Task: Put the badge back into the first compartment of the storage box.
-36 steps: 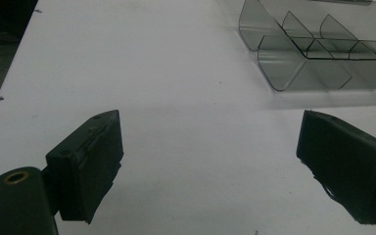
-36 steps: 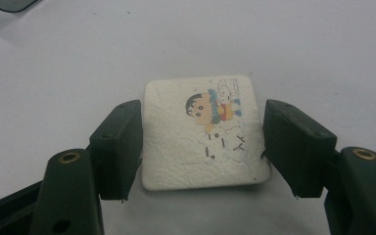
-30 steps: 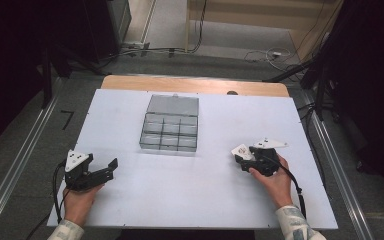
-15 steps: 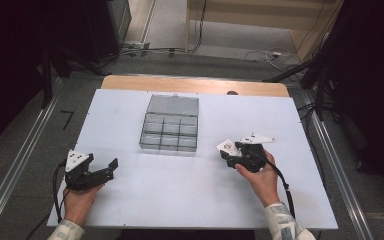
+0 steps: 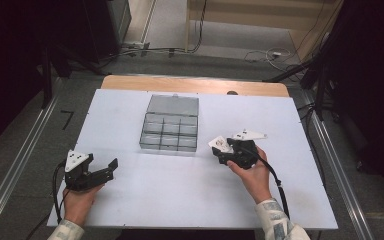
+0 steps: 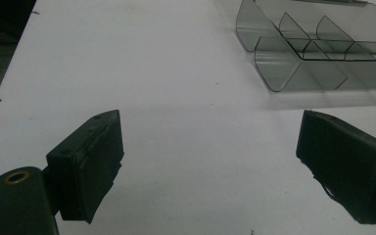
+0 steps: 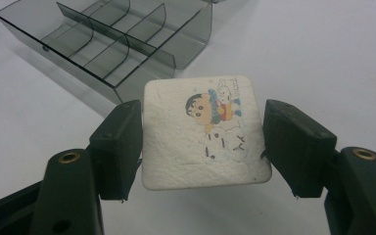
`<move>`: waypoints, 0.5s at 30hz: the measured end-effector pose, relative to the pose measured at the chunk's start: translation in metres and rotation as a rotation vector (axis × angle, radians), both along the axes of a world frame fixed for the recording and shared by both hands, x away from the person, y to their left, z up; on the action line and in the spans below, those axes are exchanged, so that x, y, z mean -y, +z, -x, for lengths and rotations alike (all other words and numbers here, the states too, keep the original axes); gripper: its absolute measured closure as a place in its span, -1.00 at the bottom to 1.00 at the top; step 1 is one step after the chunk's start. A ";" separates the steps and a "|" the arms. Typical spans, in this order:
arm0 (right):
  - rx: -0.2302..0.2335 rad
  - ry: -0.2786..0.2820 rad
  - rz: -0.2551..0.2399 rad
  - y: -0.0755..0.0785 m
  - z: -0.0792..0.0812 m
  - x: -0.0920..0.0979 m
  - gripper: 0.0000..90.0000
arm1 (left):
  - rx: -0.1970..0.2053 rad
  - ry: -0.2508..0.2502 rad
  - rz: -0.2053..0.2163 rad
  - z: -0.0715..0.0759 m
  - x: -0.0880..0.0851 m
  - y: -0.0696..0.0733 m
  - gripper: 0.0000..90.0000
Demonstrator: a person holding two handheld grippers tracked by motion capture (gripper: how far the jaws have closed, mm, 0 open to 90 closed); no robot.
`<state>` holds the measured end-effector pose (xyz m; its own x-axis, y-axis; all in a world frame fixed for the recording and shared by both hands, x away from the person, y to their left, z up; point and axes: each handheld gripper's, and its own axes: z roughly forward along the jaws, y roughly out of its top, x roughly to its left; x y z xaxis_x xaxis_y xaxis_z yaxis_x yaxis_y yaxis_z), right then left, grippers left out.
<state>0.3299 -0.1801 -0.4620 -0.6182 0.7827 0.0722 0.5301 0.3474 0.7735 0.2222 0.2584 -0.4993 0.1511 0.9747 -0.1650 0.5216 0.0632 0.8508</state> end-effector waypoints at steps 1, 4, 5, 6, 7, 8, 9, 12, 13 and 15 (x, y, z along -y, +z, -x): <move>0.002 0.001 -0.002 0.001 0.000 -0.002 -0.31 | 0.000 0.000 -0.001 0.000 0.000 0.000 -0.77; 0.006 0.008 -0.008 0.003 -0.001 -0.008 -0.31 | 0.001 0.001 0.000 0.000 0.000 0.000 -0.77; 0.009 0.012 -0.014 0.004 -0.002 -0.010 -0.31 | 0.001 0.001 0.000 0.000 0.000 0.000 -0.77; 0.008 0.014 -0.019 0.005 -0.002 -0.012 -0.31 | 0.001 0.002 0.001 0.000 0.000 0.000 -0.77; 0.008 0.019 -0.020 0.006 -0.003 -0.016 -0.31 | 0.001 0.002 0.001 0.000 0.000 0.000 -0.77; 0.010 0.022 -0.021 0.006 -0.003 -0.018 -0.31 | 0.001 0.002 0.003 0.000 0.000 0.000 -0.77; 0.010 0.022 -0.021 0.006 -0.003 -0.018 -0.31 | 0.000 0.001 0.004 0.001 0.000 0.001 -0.77; 0.010 0.029 -0.026 0.007 -0.005 -0.024 -0.31 | 0.002 0.001 0.006 0.001 -0.001 0.001 -0.77; 0.011 0.031 -0.026 0.007 -0.005 -0.026 -0.31 | 0.002 0.002 0.007 0.001 -0.001 0.001 -0.77; 0.010 0.036 -0.021 0.007 -0.007 -0.030 -0.31 | 0.003 0.002 0.007 0.001 -0.001 0.001 -0.77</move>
